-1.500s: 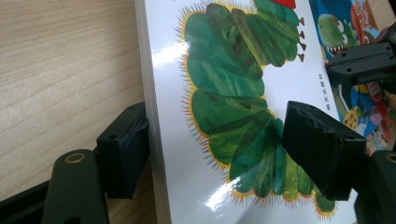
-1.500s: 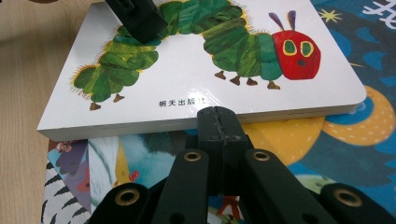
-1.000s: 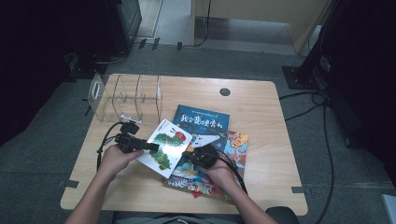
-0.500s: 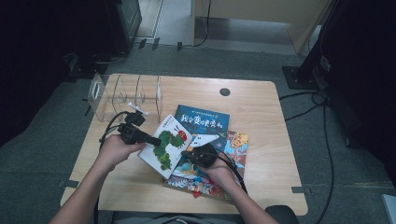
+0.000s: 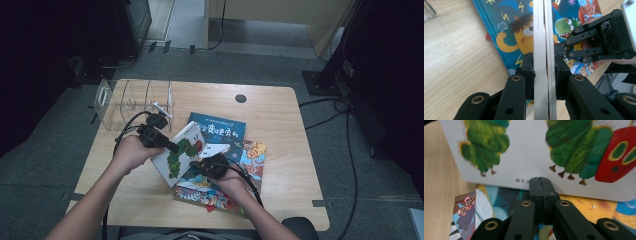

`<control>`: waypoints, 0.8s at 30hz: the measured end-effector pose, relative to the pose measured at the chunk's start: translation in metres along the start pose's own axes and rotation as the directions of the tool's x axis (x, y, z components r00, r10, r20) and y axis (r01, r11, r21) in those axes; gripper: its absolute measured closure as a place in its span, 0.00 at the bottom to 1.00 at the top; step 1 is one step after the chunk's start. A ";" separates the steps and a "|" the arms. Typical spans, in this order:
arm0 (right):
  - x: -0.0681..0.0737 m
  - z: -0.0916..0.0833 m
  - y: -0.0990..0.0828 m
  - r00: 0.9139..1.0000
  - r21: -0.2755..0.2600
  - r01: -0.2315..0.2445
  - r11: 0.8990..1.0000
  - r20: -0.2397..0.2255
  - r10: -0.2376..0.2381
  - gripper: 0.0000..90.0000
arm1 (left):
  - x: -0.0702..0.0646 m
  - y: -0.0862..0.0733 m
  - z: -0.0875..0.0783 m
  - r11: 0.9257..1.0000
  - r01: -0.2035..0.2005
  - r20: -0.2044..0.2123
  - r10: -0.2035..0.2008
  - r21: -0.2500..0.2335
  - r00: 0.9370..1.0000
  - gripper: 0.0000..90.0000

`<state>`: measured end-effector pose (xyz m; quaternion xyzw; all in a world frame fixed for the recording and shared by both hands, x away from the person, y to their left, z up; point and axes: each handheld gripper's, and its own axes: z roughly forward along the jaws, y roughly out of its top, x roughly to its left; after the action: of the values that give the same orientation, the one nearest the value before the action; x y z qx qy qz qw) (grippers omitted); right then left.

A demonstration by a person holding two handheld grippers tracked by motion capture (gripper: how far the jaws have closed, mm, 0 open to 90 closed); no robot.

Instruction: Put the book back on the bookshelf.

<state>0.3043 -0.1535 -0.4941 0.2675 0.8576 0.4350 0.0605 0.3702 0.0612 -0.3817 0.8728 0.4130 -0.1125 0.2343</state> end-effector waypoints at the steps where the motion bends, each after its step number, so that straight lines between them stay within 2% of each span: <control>1: 0.001 0.001 0.000 1.000 0.016 -0.003 1.000 -0.004 0.003 0.95 | 0.000 0.001 -0.001 1.000 -0.006 -0.006 0.006 0.008 1.000 0.86; 6: -0.002 -0.001 -0.001 1.000 0.017 -0.012 1.000 -0.002 0.012 0.91 | -0.003 0.003 -0.003 0.998 -0.053 -0.025 0.054 0.024 0.998 0.86; 7: -0.003 -0.002 -0.001 1.000 0.021 -0.015 1.000 0.006 0.015 0.91 | -0.005 0.001 -0.005 0.996 -0.087 -0.046 0.088 0.018 0.995 0.86; 8: -0.005 -0.004 -0.001 1.000 0.025 -0.018 1.000 0.011 0.018 0.90 | -0.005 0.001 -0.006 0.995 -0.096 -0.053 0.097 0.021 0.994 0.86; 13: -0.010 -0.008 -0.004 0.999 0.019 -0.022 1.000 0.038 0.021 0.85 | -0.001 -0.004 -0.016 0.997 -0.080 -0.068 0.080 -0.004 0.995 0.86; 17: -0.012 -0.009 -0.005 0.997 0.009 -0.013 1.000 0.072 0.012 0.74 | 0.003 -0.007 -0.023 0.997 -0.072 -0.077 0.070 -0.021 0.995 0.86; 20: -0.013 -0.009 -0.005 0.996 0.009 -0.020 1.000 0.087 0.019 0.68 | 0.009 -0.009 -0.030 0.998 -0.045 -0.091 0.041 -0.041 0.995 0.86; 24: -0.014 -0.009 -0.005 0.994 0.013 -0.001 1.000 0.109 0.000 0.62 | 0.015 -0.011 -0.037 0.998 -0.028 -0.101 0.023 -0.056 0.995 0.86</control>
<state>0.3108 -0.1697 -0.4940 0.2916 0.8558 0.4142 0.1054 0.3711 0.0962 -0.3591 0.8755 0.4162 -0.0535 0.2398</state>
